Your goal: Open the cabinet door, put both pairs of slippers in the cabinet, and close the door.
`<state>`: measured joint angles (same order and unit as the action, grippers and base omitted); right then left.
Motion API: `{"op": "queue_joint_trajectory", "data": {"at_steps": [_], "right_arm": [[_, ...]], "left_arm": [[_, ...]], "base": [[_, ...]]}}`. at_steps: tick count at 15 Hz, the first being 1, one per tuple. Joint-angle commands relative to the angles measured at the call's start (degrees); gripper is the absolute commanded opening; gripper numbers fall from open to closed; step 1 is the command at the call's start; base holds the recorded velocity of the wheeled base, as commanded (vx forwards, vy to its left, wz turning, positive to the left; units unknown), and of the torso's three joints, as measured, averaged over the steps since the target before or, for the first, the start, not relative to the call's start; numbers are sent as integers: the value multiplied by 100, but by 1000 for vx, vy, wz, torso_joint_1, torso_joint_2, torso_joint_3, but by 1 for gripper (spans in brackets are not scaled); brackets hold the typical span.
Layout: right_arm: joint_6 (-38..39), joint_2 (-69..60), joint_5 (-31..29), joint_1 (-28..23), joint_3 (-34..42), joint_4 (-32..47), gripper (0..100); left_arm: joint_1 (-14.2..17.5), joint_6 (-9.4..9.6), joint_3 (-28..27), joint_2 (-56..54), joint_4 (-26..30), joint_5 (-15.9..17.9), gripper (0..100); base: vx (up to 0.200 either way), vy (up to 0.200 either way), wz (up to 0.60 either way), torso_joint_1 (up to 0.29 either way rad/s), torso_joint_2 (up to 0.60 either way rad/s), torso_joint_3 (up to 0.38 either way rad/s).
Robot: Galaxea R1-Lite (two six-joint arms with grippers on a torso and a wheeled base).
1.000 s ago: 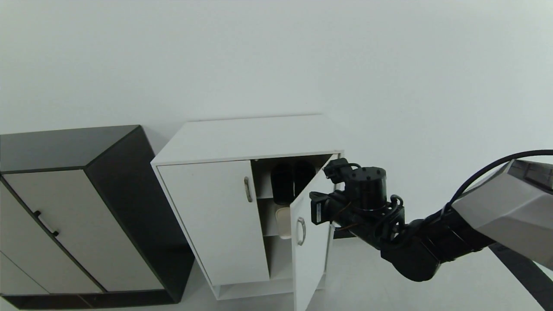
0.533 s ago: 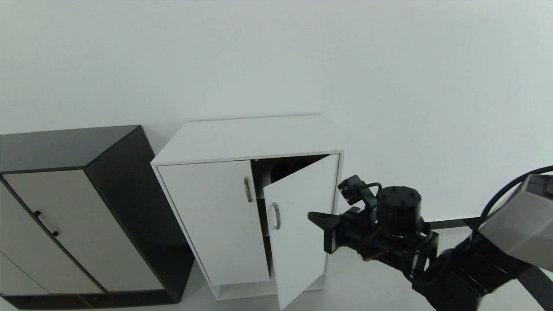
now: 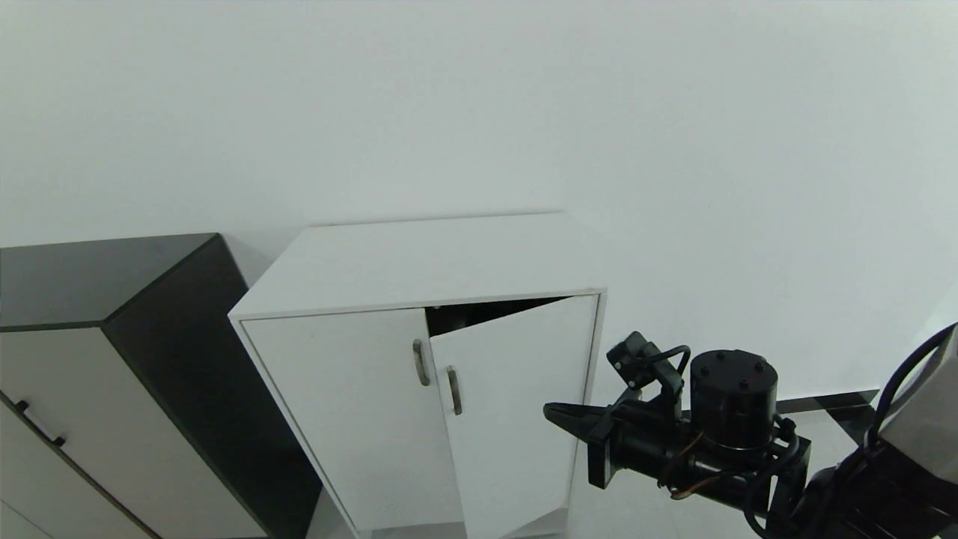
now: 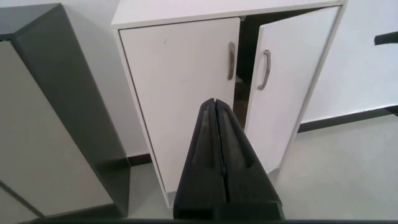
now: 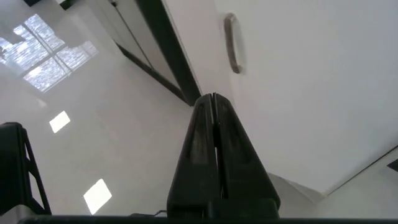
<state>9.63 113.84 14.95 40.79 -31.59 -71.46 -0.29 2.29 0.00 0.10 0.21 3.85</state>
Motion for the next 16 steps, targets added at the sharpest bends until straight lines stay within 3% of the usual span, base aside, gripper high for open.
{"op": "queue_joint_trajectory", "data": {"at_steps": [1,6,8,10,16], "right_arm": [[-5,139,0,52,3,-8,0],[4,754,-62,-1,-656,18,0],[13,991,-624,-80,-1262,299,0],[39,1018,-1319,-80,-1860,1222,0],[30,1580,-1345,-212,-2862,1442,0]], "left_arm": [[3,-1,0,8,-3,1,0],[3,-1,0,8,-3,1,0],[3,-1,0,8,-3,1,0],[3,-1,0,8,-3,1,0],[3,-1,0,8,-3,1,0]], "base": [[200,0,0,7,-2,7],[0,0,0,0,0,0],[0,0,0,0,0,0],[0,0,0,0,0,0],[0,0,0,0,0,0]]}}
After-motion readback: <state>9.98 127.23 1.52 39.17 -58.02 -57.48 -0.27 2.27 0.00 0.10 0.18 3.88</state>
